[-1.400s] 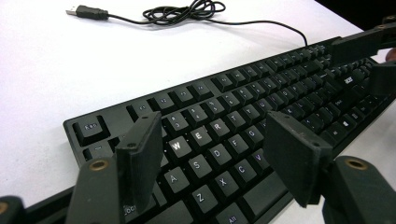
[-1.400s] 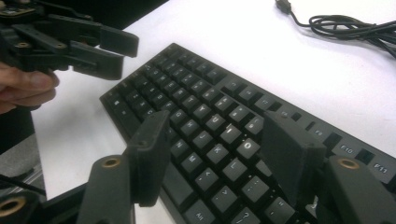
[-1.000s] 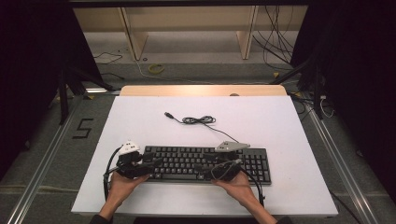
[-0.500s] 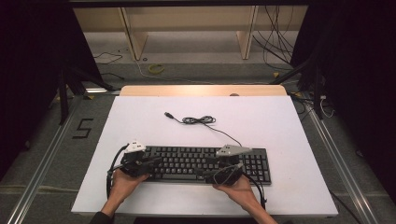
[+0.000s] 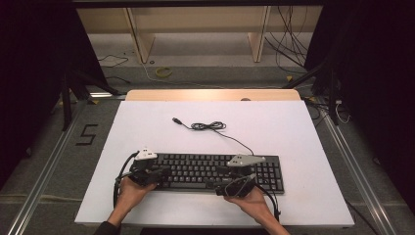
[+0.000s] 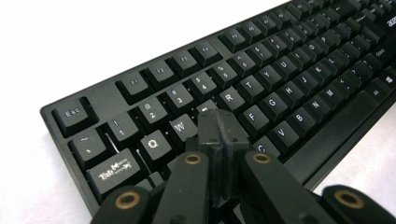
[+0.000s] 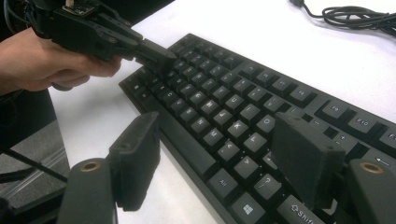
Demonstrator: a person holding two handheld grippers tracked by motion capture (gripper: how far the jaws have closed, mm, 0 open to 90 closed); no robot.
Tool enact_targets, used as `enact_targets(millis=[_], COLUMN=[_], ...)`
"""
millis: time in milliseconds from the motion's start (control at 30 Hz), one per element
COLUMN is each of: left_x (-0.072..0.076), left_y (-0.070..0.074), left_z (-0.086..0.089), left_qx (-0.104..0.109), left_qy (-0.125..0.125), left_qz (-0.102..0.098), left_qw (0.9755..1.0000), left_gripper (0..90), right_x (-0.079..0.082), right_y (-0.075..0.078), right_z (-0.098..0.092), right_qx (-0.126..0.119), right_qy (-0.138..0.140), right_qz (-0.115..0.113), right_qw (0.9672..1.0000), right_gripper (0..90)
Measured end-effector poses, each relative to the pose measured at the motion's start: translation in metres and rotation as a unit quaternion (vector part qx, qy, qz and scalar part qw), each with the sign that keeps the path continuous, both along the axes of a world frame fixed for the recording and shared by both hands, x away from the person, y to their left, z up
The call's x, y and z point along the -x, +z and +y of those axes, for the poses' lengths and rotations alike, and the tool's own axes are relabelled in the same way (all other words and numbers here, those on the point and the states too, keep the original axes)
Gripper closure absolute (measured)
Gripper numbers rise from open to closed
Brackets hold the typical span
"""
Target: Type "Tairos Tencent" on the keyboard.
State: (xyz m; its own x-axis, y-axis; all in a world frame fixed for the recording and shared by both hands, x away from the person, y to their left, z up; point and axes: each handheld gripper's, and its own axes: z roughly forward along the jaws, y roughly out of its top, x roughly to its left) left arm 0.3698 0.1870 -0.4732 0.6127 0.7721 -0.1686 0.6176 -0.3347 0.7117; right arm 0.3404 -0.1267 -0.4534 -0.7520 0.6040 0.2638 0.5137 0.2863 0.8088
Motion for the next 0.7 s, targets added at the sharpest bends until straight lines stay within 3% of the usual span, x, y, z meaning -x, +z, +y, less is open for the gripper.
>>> enact_targets(millis=[467,700], left_x=[-0.0007,-0.0005], left_y=[-0.0048,-0.006], left_z=[-0.0017,-0.0006], left_qx=[-0.007,0.0], left_qy=[-0.004,-0.002], left_qz=[0.011,0.012], left_qw=[0.9999,0.9999], left_gripper=[89.1,89.2], right_x=[0.0008,0.0008], right_y=[-0.0005,-0.0016], right_z=[0.0005,0.0023], right_qx=[0.004,0.005], right_qy=[0.003,0.002], right_qz=[0.0,0.003], right_qw=[1.0,1.0], right_gripper=[33.5,33.5])
